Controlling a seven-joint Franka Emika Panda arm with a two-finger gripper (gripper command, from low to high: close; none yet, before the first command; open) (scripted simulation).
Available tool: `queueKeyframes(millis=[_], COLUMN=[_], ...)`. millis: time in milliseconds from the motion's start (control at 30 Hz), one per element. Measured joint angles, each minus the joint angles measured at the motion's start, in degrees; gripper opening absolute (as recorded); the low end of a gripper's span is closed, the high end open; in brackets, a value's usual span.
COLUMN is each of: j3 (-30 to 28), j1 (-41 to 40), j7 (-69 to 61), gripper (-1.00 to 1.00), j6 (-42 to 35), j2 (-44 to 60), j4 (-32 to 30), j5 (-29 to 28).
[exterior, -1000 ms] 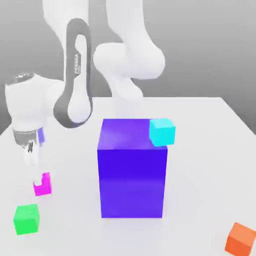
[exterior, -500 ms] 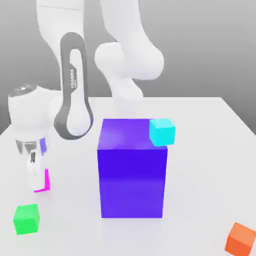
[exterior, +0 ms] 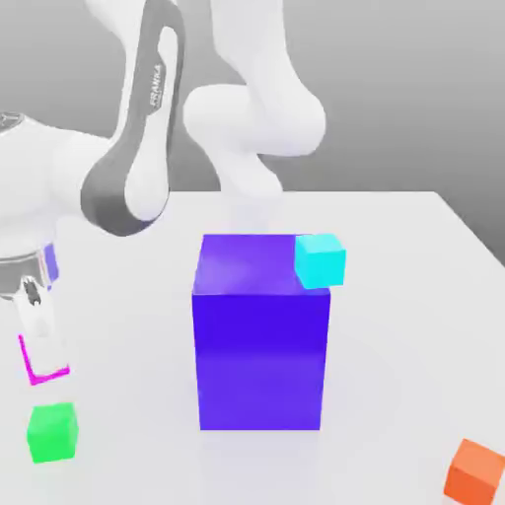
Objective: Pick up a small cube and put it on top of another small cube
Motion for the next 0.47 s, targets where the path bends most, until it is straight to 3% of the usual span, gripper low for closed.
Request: queueKeyframes(millis=[67,100,333,467], j3=[0.77,1.27,1.53,0.58], j1=[-0.36,-0.71,-0.94,-0.41], j7=[-1.03,-1.5,-1.57,0.19], gripper=[-1.0,1.0,1.0,1.0], j6=[3.27,5.06,5.42,-1.01], j2=[3.89,5.88,6.34,-0.55], j4=[0.58,0.76,0.83,0.44], j5=[1.28,1.9,1.94,-0.47])
